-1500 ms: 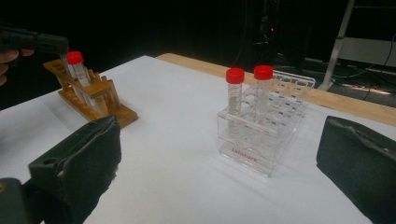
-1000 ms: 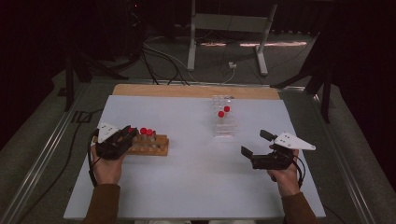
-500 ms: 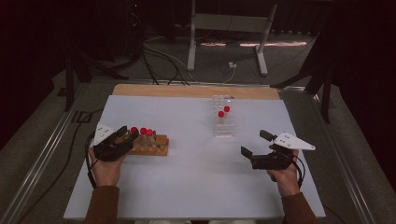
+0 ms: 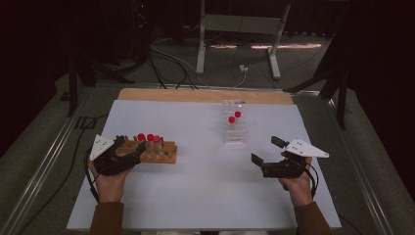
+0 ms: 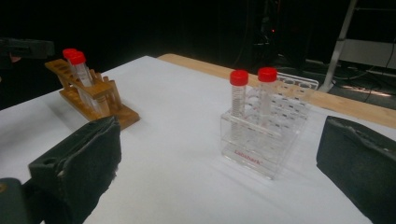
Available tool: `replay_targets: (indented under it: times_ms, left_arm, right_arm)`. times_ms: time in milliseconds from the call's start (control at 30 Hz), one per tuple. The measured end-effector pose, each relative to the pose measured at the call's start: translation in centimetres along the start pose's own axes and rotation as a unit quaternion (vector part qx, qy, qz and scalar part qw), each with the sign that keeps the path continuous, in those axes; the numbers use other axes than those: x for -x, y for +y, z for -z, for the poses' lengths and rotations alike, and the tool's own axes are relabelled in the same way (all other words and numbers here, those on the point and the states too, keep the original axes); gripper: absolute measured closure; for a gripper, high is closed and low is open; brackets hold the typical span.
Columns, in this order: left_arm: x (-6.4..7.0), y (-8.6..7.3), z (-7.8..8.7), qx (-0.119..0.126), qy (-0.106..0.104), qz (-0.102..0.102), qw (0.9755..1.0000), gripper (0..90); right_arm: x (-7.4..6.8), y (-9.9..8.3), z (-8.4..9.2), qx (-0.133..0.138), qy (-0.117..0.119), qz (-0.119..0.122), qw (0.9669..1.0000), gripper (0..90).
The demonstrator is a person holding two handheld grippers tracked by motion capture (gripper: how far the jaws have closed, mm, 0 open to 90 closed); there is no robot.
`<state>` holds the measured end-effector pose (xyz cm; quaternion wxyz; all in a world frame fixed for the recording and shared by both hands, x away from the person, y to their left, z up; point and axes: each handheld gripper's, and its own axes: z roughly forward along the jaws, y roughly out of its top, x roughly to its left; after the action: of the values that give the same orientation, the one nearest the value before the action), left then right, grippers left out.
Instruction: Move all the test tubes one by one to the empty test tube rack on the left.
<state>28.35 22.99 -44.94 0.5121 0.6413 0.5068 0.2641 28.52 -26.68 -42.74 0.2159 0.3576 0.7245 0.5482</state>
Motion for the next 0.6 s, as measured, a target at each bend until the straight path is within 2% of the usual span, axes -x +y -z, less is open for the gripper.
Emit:
replay_targets:
  times_ms: [100,167,433,600]
  left_arm:
    - [0.3,0.1,0.3,0.001,0.005,-0.006,1.0,6.6]
    - [0.3,0.2,0.5,0.001,-0.001,-0.008,1.0,0.8]
    - [0.4,0.0,0.5,0.003,0.005,-0.015,0.9999,0.6]
    - [0.1,-0.3,0.5,0.003,0.007,-0.009,0.9999,0.6]
  right_arm:
    - [-0.3,0.2,-0.3,-0.001,0.0,0.003,1.0,0.0]
    - [-0.3,0.2,-0.7,-0.004,-0.001,0.003,1.0,0.0]
    - [0.4,0.4,-3.6,-0.021,-0.014,0.004,0.9997,0.0]
    - [0.9,0.2,-5.9,-0.028,-0.019,0.007,0.9994,0.0]
